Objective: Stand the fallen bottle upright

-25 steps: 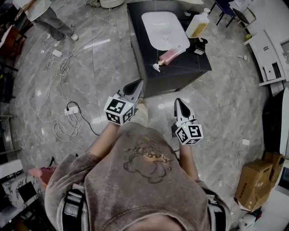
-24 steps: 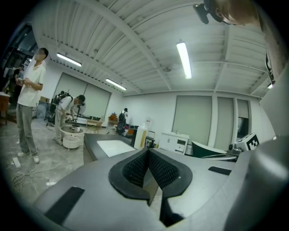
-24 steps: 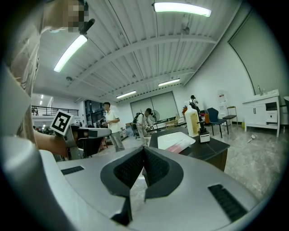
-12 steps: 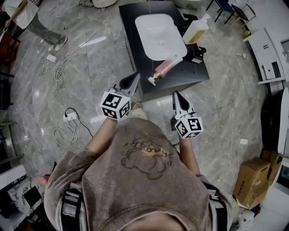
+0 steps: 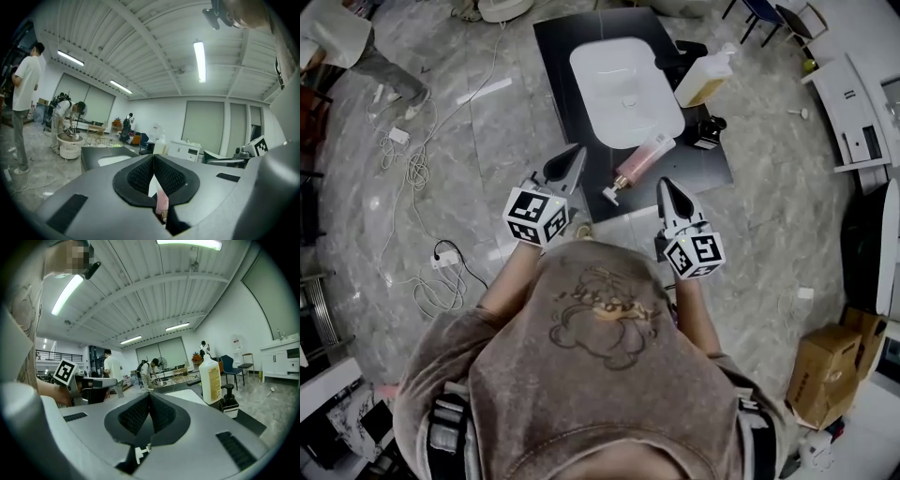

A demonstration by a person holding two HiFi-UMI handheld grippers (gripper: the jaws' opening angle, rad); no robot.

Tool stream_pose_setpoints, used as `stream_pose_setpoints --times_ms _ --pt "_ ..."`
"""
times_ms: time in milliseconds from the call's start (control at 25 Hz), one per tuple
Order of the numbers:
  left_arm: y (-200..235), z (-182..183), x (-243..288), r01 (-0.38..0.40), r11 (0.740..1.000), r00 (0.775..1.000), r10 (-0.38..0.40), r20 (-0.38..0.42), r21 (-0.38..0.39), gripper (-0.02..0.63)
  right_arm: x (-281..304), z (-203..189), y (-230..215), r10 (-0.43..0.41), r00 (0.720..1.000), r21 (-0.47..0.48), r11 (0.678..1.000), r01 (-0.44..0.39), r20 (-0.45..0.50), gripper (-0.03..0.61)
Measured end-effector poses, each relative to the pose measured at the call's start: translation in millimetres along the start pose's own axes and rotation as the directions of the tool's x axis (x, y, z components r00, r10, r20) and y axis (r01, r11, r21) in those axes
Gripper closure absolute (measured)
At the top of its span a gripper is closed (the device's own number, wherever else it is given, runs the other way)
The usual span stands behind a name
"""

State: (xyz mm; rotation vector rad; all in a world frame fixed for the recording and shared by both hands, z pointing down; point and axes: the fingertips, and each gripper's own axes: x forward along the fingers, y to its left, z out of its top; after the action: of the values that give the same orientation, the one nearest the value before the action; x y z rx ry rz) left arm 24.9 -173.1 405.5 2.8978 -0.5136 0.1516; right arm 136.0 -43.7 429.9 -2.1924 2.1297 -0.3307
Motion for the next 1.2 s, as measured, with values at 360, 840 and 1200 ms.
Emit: stream_pose_setpoints --times_ms 360,840,1200 --pt "-2.2 -0.6 29.2 -0.039 0.999 0.999 0.039 -0.019 -0.008 0.595 20.7 17.4 -28.2 0.090 0.996 0.002 0.996 -0.090 -0.001 0.581" --pt "-10.8 -9.8 38.0 -0.147 0.988 0.989 0.147 -0.007 -0.045 0.594 39.7 18.1 -47.2 0.228 0.973 -0.016 0.973 -0.229 -0.027 0.581" --pt "-10.3 -13.7 38.7 -0.169 0.984 0.986 0.169 -0.010 -0.057 0.594 51.9 17.2 -43.5 0.340 0.938 -0.021 0.939 -0.342 -0.069 0.526"
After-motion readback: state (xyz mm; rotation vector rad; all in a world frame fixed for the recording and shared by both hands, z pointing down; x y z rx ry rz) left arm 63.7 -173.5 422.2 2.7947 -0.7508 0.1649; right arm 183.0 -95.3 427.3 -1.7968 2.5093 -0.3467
